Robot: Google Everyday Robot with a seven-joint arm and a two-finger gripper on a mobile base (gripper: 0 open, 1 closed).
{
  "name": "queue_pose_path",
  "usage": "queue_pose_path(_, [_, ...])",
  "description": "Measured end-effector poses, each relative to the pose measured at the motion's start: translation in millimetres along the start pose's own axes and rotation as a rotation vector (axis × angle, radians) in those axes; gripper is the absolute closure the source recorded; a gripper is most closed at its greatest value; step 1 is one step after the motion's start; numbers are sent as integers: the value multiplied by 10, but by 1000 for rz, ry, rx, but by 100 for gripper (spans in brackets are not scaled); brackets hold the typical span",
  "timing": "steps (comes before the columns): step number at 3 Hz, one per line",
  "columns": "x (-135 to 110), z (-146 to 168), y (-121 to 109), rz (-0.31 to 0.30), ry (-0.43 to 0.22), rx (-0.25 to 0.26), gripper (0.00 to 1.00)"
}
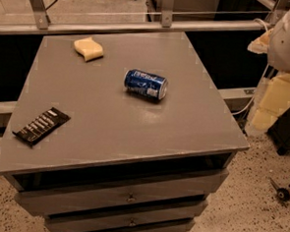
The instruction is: Place pepsi can upright
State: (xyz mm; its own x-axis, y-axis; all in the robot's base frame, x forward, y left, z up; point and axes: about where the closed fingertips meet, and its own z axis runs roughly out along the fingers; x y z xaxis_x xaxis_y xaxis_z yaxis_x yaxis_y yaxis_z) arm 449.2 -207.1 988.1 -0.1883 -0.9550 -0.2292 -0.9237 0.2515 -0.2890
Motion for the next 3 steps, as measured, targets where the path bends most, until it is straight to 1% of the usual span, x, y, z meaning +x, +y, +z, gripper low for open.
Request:
queue_pose_path(1, [-406,225,-220,7,-44,9,0])
queue_pose_path(2, [-799,579,-409,49,-62,5,0])
queue_pose_path(3, [-1175,991,-570,135,-65,3,0])
